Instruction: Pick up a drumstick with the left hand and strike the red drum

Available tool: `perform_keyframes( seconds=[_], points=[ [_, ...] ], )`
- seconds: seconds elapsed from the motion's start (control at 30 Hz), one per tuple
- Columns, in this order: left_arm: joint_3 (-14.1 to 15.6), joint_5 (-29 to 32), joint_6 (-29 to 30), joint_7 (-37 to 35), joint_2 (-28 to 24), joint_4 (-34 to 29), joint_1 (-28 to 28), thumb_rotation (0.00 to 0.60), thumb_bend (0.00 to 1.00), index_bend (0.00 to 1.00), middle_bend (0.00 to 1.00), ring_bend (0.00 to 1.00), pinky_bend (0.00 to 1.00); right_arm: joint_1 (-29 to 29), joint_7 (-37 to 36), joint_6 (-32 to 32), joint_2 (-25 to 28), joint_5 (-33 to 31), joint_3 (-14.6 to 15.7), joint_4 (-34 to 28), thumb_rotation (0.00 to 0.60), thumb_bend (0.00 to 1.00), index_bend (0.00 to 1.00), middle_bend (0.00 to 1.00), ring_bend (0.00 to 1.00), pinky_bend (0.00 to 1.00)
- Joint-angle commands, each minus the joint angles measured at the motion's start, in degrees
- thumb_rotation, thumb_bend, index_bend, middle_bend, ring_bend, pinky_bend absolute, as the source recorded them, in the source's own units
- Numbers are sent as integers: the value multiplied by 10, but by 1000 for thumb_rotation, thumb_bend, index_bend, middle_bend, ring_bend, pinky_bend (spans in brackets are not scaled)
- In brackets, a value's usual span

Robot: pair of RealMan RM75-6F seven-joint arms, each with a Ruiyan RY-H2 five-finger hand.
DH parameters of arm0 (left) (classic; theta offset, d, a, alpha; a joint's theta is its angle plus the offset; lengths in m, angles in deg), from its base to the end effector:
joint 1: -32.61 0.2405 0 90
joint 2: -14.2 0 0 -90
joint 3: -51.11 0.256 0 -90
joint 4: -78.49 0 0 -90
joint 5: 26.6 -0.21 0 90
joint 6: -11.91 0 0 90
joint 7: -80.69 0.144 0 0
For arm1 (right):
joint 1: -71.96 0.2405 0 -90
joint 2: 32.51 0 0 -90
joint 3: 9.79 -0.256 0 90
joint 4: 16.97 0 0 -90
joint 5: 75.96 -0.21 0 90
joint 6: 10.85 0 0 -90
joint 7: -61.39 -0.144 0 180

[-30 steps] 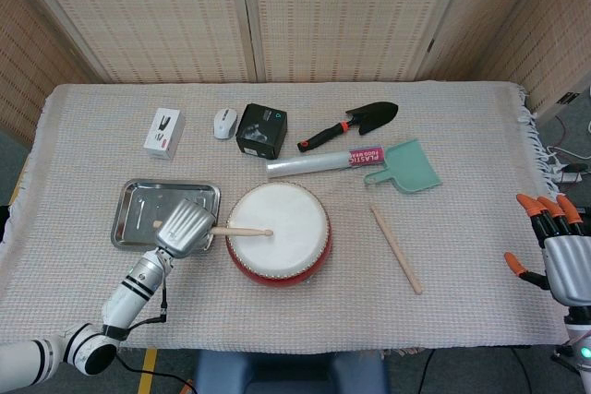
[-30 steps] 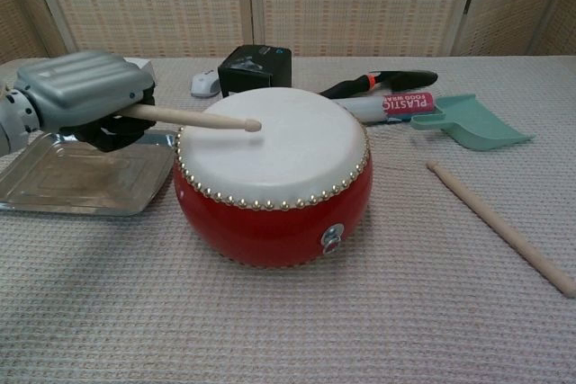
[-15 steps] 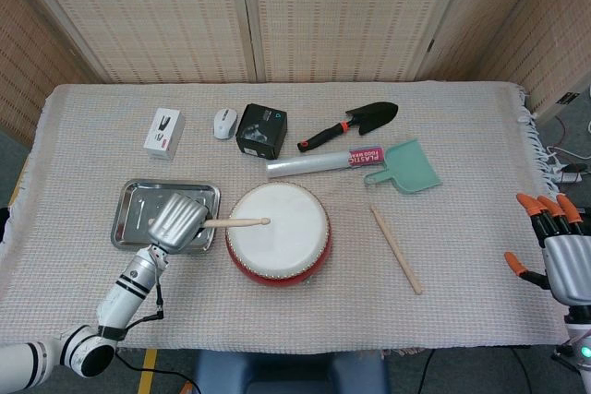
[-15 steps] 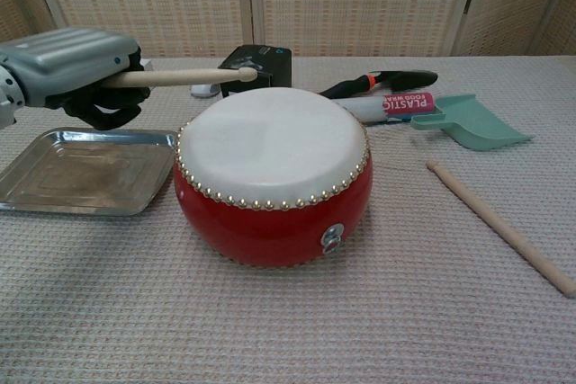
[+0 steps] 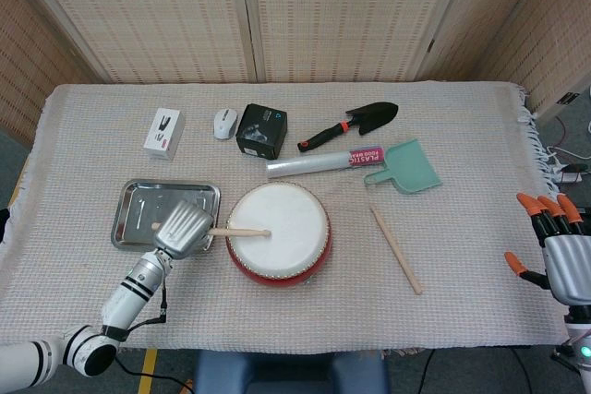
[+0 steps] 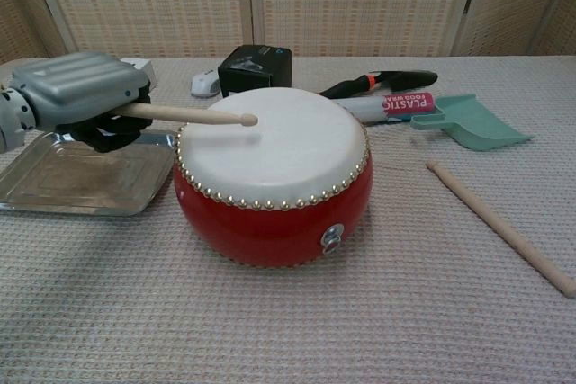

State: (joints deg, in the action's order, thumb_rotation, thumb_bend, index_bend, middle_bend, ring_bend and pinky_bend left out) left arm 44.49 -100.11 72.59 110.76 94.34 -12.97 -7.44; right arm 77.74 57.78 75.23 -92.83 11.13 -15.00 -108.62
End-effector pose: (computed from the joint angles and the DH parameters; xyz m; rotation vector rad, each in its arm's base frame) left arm -0.1515 0.3260 0.0276 -1.9506 -0.5574 -0.8542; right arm -0.3072 -0.1948 0.1887 1.3803 -0.8276 0.9606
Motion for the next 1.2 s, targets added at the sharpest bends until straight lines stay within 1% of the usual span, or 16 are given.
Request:
perform_keyframes(
  seconds=[0.03,0.13,0.3,0.43,0.6,0.63,0.67,0.7,0.8,0.9,1.07,1.2],
  points=[
    [-20,-2,13,-53,-19,-15,5,600,594,1000,1000,1000,1000,1,0,-1,0,0,0,0,600,247,91,132,0,33],
    [-10,-6,5,-29,-10,4,0,600,594,1000,1000,1000,1000,1,1,-1,-1,0,0,0,600,247,91,132,0,33],
    [16,-5,-18,29,21,43,-10,600,594,1000,1000,1000,1000,1,1,-1,0,0,0,-1,600,247,91,132,0,33],
    [22,0,-21,52,26,44,-11,600,594,1000,1000,1000,1000,1,1,0,1,1,0,-1,600,247,91,132,0,33],
    [3,1,6,9,21,25,0,600,594,1000,1000,1000,1000,0,1,1,1,1,0,-1,600,247,91,132,0,33],
    [-7,0,20,-19,17,19,6,600,595,1000,1000,1000,1000,0,1,1,1,1,0,-1,600,247,91,132,0,33],
    [-34,13,49,-72,8,12,20,600,594,1000,1000,1000,1000,0,-1,1,0,1,0,-1,600,247,91,132,0,33],
    [-37,5,54,-104,-1,21,26,600,594,1000,1000,1000,1000,-1,-3,3,1,2,0,0,600,247,91,132,0,34],
    [-34,-6,66,-145,-7,57,39,600,594,1000,1000,1000,1000,-3,-6,6,1,1,0,3,600,247,91,132,0,34],
    [-28,0,69,-183,-7,85,56,600,594,1000,1000,1000,1000,-5,-10,7,2,1,0,6,600,246,91,132,0,33],
    [-14,15,54,-206,-2,130,73,600,592,1000,1000,1000,1000,-2,-12,5,2,5,1,7,600,247,91,132,0,34],
    [-2,27,25,-221,6,171,80,600,588,1000,1000,1000,1000,-2,-12,8,3,9,1,5,600,247,91,132,0,33]
  ],
)
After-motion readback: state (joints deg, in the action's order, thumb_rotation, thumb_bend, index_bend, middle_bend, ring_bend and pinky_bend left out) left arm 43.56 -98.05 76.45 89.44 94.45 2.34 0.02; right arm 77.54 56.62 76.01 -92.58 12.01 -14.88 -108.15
